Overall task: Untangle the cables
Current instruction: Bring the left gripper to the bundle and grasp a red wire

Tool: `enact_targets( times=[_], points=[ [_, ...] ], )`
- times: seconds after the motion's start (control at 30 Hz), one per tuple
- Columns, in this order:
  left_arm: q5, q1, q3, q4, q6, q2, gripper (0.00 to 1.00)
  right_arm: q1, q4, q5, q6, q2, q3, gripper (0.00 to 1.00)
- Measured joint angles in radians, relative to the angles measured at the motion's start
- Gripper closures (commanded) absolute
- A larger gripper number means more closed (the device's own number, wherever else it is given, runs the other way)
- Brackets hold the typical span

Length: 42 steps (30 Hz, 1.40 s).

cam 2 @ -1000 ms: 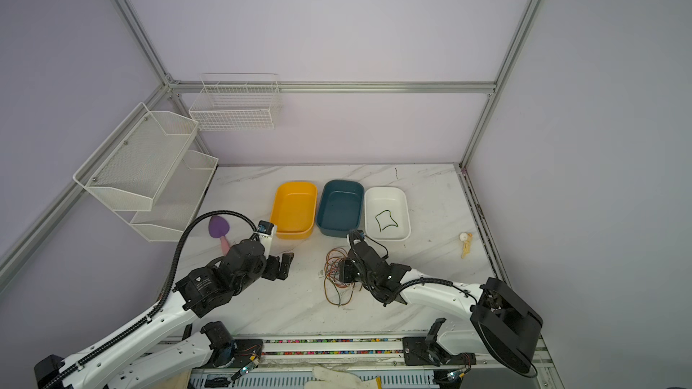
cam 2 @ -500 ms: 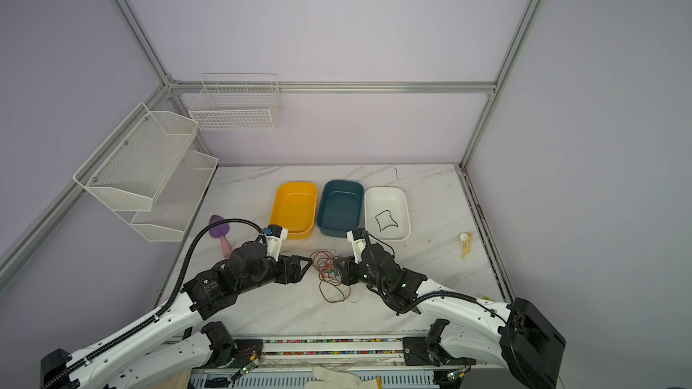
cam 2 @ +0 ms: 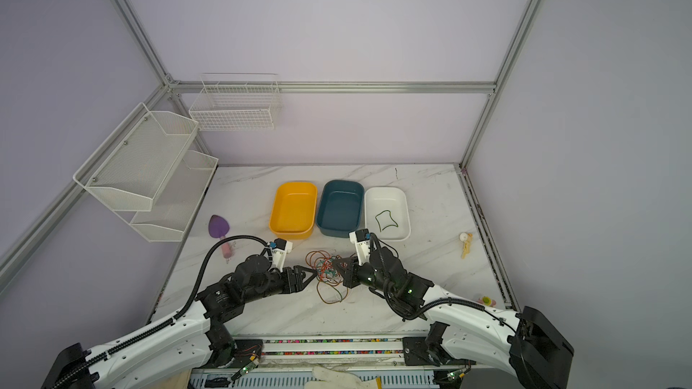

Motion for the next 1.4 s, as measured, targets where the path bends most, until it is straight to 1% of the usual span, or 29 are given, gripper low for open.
enact_targets(
  times=[0.17, 0.27, 0.53, 0.73, 0.97, 1.3, 1.33, 1.4],
  points=[
    [0.018, 0.000, -0.030, 0.075, -0.043, 0.002, 0.35, 0.000, 0.034, -0.005, 0.027, 0.000, -0.016, 1.00],
    [0.027, 0.000, -0.039, 0.120, -0.065, 0.011, 0.40, 0.000, 0.055, -0.013, 0.042, 0.000, -0.022, 1.00],
    [0.043, -0.005, -0.064, 0.188, -0.109, 0.040, 0.62, 0.000, 0.075, -0.018, 0.066, 0.002, -0.027, 1.00],
    [0.047, -0.006, -0.064, 0.212, -0.113, 0.048, 0.76, 0.000, 0.074, -0.011, 0.075, 0.002, -0.027, 1.00],
    [0.048, -0.006, -0.066, 0.225, -0.119, 0.051, 1.00, 0.000, 0.070, 0.021, 0.076, 0.015, -0.027, 1.00],
    [0.049, -0.006, -0.080, 0.229, -0.121, 0.065, 1.00, 0.000, 0.063, 0.032, 0.079, 0.061, -0.027, 1.00],
    [0.049, -0.006, -0.080, 0.229, -0.121, 0.066, 1.00, 0.000, 0.063, 0.032, 0.079, 0.066, -0.027, 0.95],
    [0.049, -0.006, -0.080, 0.229, -0.121, 0.066, 1.00, 0.000, 0.068, 0.027, 0.082, 0.073, -0.032, 0.89]
  ],
)
